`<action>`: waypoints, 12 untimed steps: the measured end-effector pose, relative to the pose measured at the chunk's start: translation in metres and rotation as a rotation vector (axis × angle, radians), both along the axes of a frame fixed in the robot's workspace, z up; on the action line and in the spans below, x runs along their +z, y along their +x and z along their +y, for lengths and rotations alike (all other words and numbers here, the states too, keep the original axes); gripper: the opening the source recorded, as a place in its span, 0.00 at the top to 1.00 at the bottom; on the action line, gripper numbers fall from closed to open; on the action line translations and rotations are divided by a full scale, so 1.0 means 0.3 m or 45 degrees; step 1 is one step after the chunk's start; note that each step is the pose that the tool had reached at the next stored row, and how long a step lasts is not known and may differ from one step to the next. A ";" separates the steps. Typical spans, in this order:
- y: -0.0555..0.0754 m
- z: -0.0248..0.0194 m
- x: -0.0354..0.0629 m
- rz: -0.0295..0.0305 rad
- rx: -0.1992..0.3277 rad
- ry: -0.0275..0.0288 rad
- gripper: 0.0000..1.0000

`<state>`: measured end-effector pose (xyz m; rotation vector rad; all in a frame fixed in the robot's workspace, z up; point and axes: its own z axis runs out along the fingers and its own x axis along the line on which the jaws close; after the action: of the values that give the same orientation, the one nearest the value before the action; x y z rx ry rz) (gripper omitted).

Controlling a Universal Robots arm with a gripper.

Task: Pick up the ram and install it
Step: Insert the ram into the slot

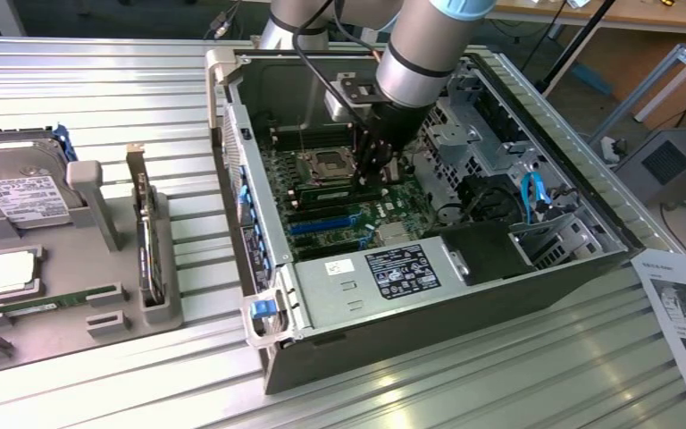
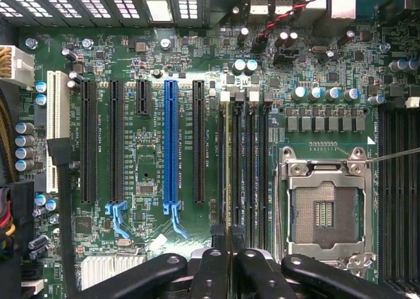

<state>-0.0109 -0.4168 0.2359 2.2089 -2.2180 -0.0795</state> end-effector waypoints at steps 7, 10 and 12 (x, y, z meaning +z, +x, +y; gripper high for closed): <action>0.000 0.000 -0.001 0.0000 0.000 0.0000 0.88; 0.000 0.000 -0.004 0.0000 0.000 0.0002 0.88; 0.000 0.000 -0.004 0.0000 0.000 -0.0001 0.88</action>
<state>-0.0109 -0.4168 0.2348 2.2089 -2.2179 -0.0795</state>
